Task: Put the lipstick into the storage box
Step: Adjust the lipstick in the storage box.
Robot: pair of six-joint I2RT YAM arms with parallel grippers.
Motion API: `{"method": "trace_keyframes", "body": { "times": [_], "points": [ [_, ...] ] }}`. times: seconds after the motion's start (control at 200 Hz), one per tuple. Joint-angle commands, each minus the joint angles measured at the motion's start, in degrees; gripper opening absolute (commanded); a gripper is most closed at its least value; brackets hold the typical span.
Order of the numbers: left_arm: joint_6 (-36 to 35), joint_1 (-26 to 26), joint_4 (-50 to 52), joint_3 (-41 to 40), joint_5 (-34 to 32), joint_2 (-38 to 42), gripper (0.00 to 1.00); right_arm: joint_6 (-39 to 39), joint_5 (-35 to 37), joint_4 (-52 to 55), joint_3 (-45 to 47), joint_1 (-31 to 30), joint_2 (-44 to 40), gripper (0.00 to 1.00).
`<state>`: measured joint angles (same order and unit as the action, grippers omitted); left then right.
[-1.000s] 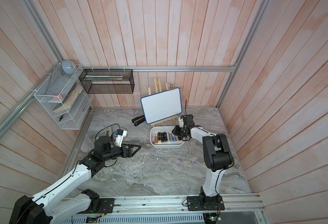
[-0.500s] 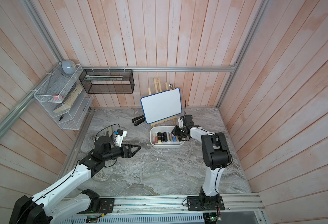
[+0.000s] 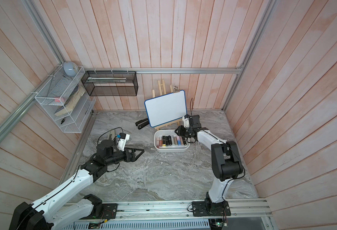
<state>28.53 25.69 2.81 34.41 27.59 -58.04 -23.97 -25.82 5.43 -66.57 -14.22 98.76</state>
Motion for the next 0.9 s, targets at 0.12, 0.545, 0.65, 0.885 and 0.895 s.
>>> {"method": "trace_keyframes", "body": {
  "times": [0.12,0.545,0.65,0.885,0.895],
  "points": [
    [-3.8,0.2,2.1,3.9,-6.0,1.7,1.00,5.6,5.2,-7.6,7.0,-1.0,-12.4,0.44],
    [-11.3,0.0,-0.3,2.5,-26.2,7.3,1.00,17.8,11.4,-40.7,34.7,-1.0,-31.9,0.49],
    [-14.4,0.0,-7.7,-3.2,-32.3,12.0,1.00,20.4,15.9,-43.1,38.8,-1.0,-35.5,0.50],
    [-17.6,-1.4,-19.2,-12.8,-48.1,18.4,1.00,20.0,34.3,-41.0,44.8,-0.6,-39.6,0.52],
    [-17.7,-1.6,-19.2,-12.8,-48.6,18.4,1.00,20.2,35.0,-41.3,45.2,-0.5,-39.7,0.52]
  ]
}}
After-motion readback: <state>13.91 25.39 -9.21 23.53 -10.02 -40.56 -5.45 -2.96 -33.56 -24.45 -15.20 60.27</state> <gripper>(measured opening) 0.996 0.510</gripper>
